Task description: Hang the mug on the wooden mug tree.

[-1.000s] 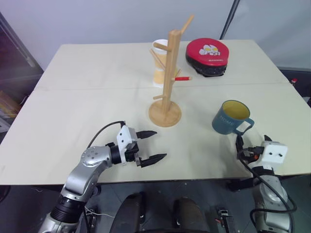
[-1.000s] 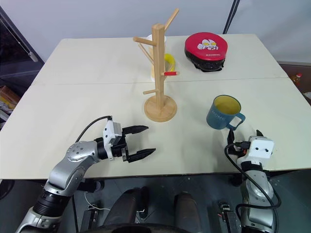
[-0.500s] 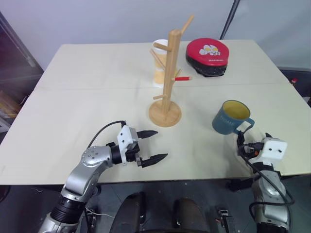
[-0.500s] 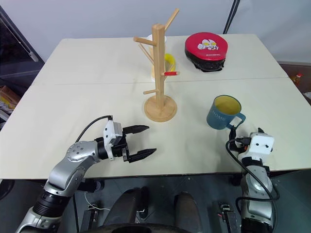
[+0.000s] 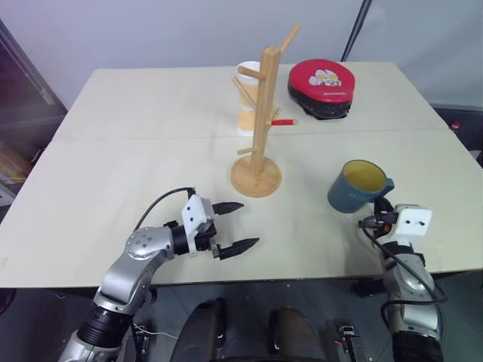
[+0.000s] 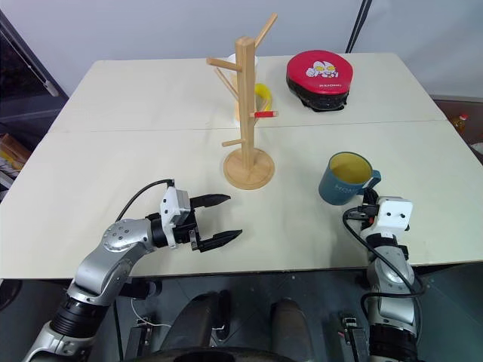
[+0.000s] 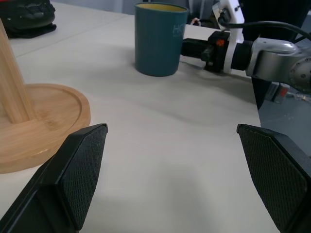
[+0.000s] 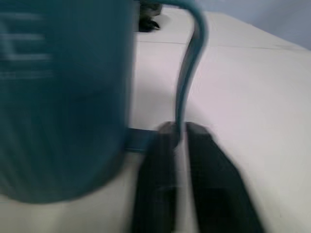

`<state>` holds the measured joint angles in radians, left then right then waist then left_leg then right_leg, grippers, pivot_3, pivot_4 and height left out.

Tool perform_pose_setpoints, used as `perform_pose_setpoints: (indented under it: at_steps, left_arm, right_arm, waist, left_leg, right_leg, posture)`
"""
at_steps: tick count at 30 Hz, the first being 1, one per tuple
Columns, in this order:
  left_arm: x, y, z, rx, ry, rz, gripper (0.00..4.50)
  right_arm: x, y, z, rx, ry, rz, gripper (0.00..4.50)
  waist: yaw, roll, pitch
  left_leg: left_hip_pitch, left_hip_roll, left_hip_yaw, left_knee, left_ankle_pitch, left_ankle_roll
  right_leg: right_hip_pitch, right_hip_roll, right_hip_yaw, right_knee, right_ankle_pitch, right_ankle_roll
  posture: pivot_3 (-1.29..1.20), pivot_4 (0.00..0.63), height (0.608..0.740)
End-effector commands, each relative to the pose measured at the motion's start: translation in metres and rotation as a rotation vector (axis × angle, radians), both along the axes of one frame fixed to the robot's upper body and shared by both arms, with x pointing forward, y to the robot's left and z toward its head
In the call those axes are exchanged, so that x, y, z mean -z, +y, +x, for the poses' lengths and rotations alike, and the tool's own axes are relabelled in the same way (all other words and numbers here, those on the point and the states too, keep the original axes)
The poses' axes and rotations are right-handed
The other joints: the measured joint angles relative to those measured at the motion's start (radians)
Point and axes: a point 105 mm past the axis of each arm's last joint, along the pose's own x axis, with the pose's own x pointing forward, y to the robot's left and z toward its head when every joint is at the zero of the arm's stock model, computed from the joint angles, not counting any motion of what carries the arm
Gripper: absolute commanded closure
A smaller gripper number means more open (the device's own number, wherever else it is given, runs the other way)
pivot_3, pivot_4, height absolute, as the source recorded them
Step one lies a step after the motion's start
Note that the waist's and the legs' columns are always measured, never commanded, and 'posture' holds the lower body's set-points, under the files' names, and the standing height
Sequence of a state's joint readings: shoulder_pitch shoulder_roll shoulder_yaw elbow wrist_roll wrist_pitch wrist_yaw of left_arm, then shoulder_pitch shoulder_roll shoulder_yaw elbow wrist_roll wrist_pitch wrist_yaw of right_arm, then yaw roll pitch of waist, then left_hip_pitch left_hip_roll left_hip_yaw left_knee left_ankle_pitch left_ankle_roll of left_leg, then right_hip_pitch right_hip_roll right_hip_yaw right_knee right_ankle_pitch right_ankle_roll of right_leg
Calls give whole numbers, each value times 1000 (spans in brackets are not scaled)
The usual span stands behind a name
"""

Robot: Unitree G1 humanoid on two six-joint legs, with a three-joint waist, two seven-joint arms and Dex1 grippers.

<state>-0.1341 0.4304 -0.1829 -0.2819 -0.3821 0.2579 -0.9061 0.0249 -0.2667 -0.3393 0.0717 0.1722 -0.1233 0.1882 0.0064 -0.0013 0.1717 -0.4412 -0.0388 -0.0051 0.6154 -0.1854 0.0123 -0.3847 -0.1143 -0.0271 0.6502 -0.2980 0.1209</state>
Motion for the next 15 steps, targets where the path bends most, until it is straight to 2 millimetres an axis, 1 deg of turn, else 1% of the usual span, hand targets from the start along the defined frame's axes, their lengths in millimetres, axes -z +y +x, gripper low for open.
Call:
perform_pose_setpoints:
  at_steps: [1, 5, 7, 12, 13, 15]
  left_arm:
    - [-10, -4, -4, 17, -47, -8, 0]
    - [-8, -2, -4, 11, -45, -6, 0]
    - [-8, 0, -2, -1, -44, -3, 0]
    - [-7, 10, 3, -29, -46, 15, 0]
    - [-7, 12, 4, -33, -47, 18, 0]
    - [-7, 17, 7, -46, -51, 25, 0]
  right_arm:
    - [-20, 10, 1, -54, -64, -47, 4467]
    - [-31, 33, 1, -184, -67, -180, 4467]
    - [-40, 47, -1, -268, -73, -287, 4467]
    - [-73, 80, -8, -502, -137, -619, 4467]
    - [-78, 84, -10, -532, -152, -665, 4467]
    - [-98, 94, -10, -580, -205, -724, 4467]
  waist:
    - [0, 0, 0]
    - [-1, 0, 0]
    - [-1, 0, 0]
    - [0, 0, 0]
    - [1, 0, 0]
    - [0, 0, 0]
  left_leg:
    - [0, 0, 0, 0, 0, 0]
    - [0, 0, 0, 0, 0, 0]
    - [0, 0, 0, 0, 0, 0]
    - [0, 0, 0, 0, 0, 0]
    - [0, 0, 0, 0, 0, 0]
    - [0, 0, 0, 0, 0, 0]
  right_leg:
    - [0, 0, 0, 0, 0, 0]
    - [0, 0, 0, 0, 0, 0]
    - [0, 0, 0, 0, 0, 0]
    - [0, 0, 0, 0, 0, 0]
    - [0, 0, 0, 0, 0, 0]
    - [0, 0, 0, 0, 0, 0]
  posture:
    - [0, 150, 740]
    - [0, 150, 740]
    - [0, 150, 740]
    - [0, 150, 740]
    - [0, 150, 740]
    - [0, 150, 740]
